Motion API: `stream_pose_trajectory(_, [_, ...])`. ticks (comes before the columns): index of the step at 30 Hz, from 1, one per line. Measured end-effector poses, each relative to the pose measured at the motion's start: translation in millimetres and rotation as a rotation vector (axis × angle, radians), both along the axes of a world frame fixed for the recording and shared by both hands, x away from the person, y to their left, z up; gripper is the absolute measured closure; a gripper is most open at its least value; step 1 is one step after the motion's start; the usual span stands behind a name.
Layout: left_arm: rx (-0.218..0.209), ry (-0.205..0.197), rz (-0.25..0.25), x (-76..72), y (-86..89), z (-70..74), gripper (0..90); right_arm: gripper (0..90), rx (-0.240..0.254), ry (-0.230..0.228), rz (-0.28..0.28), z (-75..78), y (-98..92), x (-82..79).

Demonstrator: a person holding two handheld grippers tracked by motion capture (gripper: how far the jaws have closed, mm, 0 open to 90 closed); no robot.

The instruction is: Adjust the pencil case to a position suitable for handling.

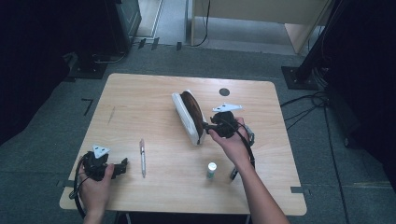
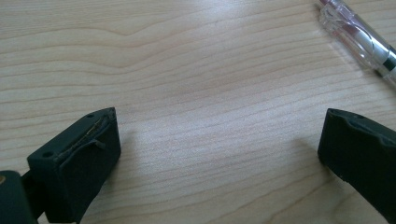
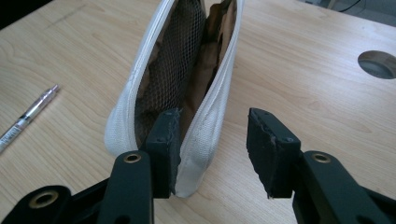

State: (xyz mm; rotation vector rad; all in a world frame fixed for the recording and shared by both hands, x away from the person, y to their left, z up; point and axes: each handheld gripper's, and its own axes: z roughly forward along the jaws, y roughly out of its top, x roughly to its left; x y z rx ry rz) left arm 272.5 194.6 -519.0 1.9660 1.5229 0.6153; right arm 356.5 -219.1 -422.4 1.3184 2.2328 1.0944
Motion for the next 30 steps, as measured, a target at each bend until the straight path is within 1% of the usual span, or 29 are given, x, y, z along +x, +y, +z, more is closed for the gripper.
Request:
stream_pose_trajectory(2, [0.000, 0.000, -0.001, 0.0, 0.0, 0.0, 0.0, 54.6, -0.028, 0.001, 0.006, -2.3, 3.3, 1.7])
stream_pose_trajectory(4, [0.000, 0.000, 0.000, 0.0, 0.0, 0.0, 0.0, 54.5, -0.038, 0.006, 0.008, -3.3, 4.5, 2.5])
stream_pose_trajectory(6, [0.000, 0.000, 0.000, 0.0, 0.0, 0.0, 0.0, 54.1, -0.050, 0.031, 0.012, -7.3, 7.8, 5.7])
stream_pose_trajectory(8, [0.000, 0.000, 0.000, 0.0, 0.0, 0.0, 0.0, 54.0, -0.054, 0.032, 0.013, -8.4, 8.4, 6.6])
stream_pose_trajectory(11, [0.001, 0.001, -0.001, 0.0, 0.1, 0.0, 0.0, 54.7, -0.056, 0.046, 0.014, -12.1, 10.1, 9.8])
stream_pose_trajectory(13, [0.000, 0.000, 0.000, 0.0, 0.0, 0.0, 0.0, 56.4, -0.066, 0.058, 0.013, -15.8, 11.9, 13.9])
stream_pose_trajectory(15, [0.000, 0.000, 0.000, 0.0, 0.0, 0.0, 0.0, 56.9, -0.067, 0.064, 0.012, -16.5, 12.3, 14.9])
stream_pose_trajectory(17, [0.000, 0.000, 0.000, 0.0, 0.0, 0.0, 0.0, 59.7, -0.073, 0.076, 0.004, -18.7, 13.5, 17.6])
stream_pose_trajectory(18, [0.000, 0.000, 0.000, 0.0, 0.0, 0.0, 0.0, 63.1, -0.069, 0.088, 0.000, -20.7, 14.3, 19.7])
stream_pose_trajectory(19, [0.000, 0.000, 0.000, 0.0, 0.0, 0.0, 0.0, 63.1, -0.069, 0.088, 0.000, -20.7, 14.3, 19.7])
stream_pose_trajectory(21, [0.000, 0.000, 0.000, 0.0, 0.0, 0.0, 0.0, 70.2, -0.063, 0.098, -0.004, -21.9, 14.5, 21.0])
stream_pose_trajectory(22, [0.001, 0.000, 0.000, 0.0, 0.0, 0.0, 0.0, 74.3, -0.067, 0.091, -0.012, -22.1, 13.8, 21.6])
stream_pose_trajectory(24, [0.000, 0.000, 0.000, 0.0, 0.0, 0.0, 0.0, 78.0, -0.065, 0.088, -0.031, -21.9, 12.7, 21.9])
stream_pose_trajectory(27, [0.000, 0.000, 0.000, 0.0, 0.0, 0.0, 0.0, 80.6, -0.045, 0.073, -0.044, -20.2, 10.3, 21.7])
stream_pose_trajectory(28, [0.000, 0.000, 0.000, 0.0, 0.0, 0.0, 0.0, 81.3, -0.047, 0.049, -0.045, -16.8, 9.3, 19.9])
stream_pose_trajectory(30, [0.000, 0.000, 0.000, 0.0, 0.0, 0.0, 0.0, 81.4, -0.044, 0.040, -0.043, -15.2, 9.0, 19.0])
